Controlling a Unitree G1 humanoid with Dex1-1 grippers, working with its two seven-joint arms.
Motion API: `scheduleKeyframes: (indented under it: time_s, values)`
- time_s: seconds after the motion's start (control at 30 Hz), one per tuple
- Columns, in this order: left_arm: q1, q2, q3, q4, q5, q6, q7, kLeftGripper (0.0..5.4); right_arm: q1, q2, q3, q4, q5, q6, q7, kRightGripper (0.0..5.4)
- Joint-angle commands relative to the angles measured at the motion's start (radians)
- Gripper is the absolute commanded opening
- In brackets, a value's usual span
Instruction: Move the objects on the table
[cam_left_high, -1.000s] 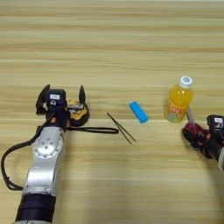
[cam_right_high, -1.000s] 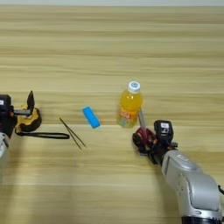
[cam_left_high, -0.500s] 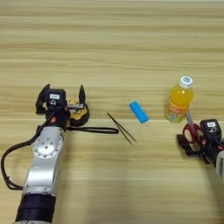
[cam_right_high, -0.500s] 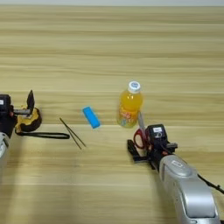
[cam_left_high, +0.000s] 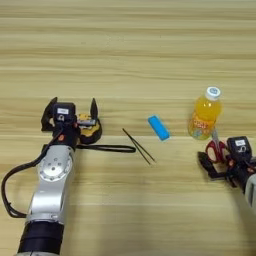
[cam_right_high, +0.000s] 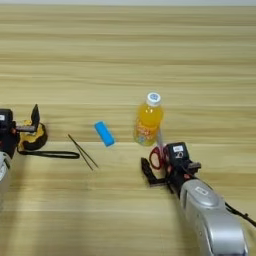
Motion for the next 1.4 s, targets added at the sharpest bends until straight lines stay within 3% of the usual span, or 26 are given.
scheduleKeyframes:
  time_s: [0.03, 0.43, 0.77, 1.4]
  values:
    - [-0.013, -0.003, -0.005, 0.007, 0.008, 0.006, 0.002, 5.4, -0.057, 0.009, -0.007, 0.027, 0.0, -0.03, 0.004, 5.39]
    - [-0.012, -0.003, -0.006, 0.01, 0.009, 0.002, 0.003, 5.4, -0.116, 0.001, -0.005, 0.041, -0.02, -0.086, 0.007, 5.39]
    - [-0.009, -0.003, -0.008, 0.008, 0.009, 0.001, 0.005, 5.4, -0.157, 0.01, 0.012, 0.019, -0.015, -0.074, 0.009, 5.39]
    - [-0.008, -0.003, -0.009, 0.007, 0.009, 0.001, 0.006, 5.4, -0.237, 0.025, 0.027, 0.096, -0.03, -0.123, 0.012, 5.39]
